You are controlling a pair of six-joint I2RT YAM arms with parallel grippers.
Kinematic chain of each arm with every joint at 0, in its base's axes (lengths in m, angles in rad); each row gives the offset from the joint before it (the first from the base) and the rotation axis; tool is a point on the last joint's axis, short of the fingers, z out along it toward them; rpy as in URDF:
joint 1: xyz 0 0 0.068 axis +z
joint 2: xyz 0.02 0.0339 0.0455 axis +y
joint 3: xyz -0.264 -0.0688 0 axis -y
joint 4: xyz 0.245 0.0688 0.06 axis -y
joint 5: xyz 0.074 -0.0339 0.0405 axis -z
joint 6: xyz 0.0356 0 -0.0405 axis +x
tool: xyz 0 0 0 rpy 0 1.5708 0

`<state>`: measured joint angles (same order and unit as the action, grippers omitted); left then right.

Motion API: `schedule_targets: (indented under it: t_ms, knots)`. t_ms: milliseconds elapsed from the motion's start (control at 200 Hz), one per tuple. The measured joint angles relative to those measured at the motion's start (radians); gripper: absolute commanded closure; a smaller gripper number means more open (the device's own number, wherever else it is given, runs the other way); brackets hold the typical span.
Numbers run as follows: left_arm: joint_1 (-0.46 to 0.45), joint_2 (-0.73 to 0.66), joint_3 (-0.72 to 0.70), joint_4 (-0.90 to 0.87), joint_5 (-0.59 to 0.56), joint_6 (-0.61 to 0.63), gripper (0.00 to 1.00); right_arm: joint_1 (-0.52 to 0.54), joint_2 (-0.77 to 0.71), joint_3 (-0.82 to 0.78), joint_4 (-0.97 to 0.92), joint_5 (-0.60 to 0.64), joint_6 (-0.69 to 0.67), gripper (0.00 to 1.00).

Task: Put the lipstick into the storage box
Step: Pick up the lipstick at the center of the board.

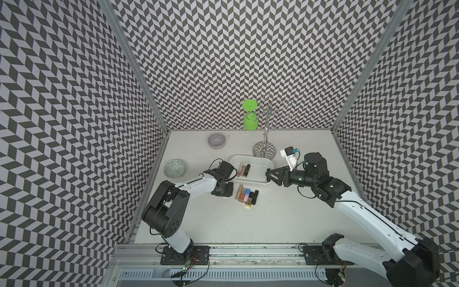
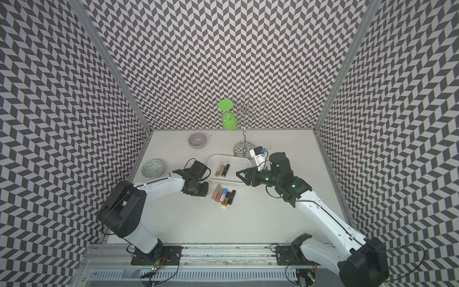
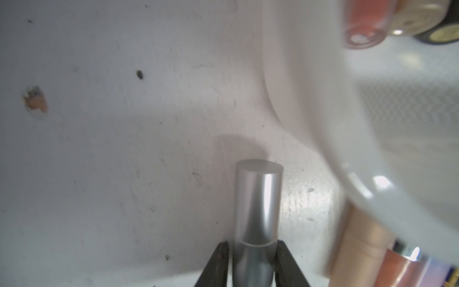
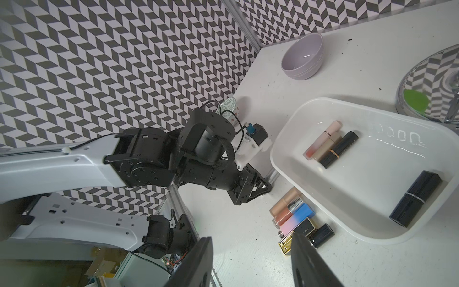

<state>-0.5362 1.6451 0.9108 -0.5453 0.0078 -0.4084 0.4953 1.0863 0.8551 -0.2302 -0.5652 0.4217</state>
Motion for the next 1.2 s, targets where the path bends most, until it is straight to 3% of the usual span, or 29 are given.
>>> schedule_targets:
  t_ms: [205, 571, 946, 1202]
  knots:
    - [0.000, -0.007, -0.012, 0.011, -0.003, 0.003, 0.76, 0.000, 0.000, 0.000, 0.000, 0.000, 0.010, 0.45]
    - [0.000, -0.056, -0.050, -0.010, 0.062, -0.023, 0.77, 0.000, 0.013, -0.001, 0.000, 0.002, 0.013, 0.45]
    - [0.055, -0.333, -0.135, -0.031, 0.256, -0.161, 0.76, -0.001, 0.227, 0.084, -0.024, -0.058, 0.000, 0.44]
    - [0.068, -0.475, -0.146, 0.072, 0.414, -0.241, 0.75, -0.005, 0.322, 0.190, -0.040, -0.162, -0.013, 0.44]
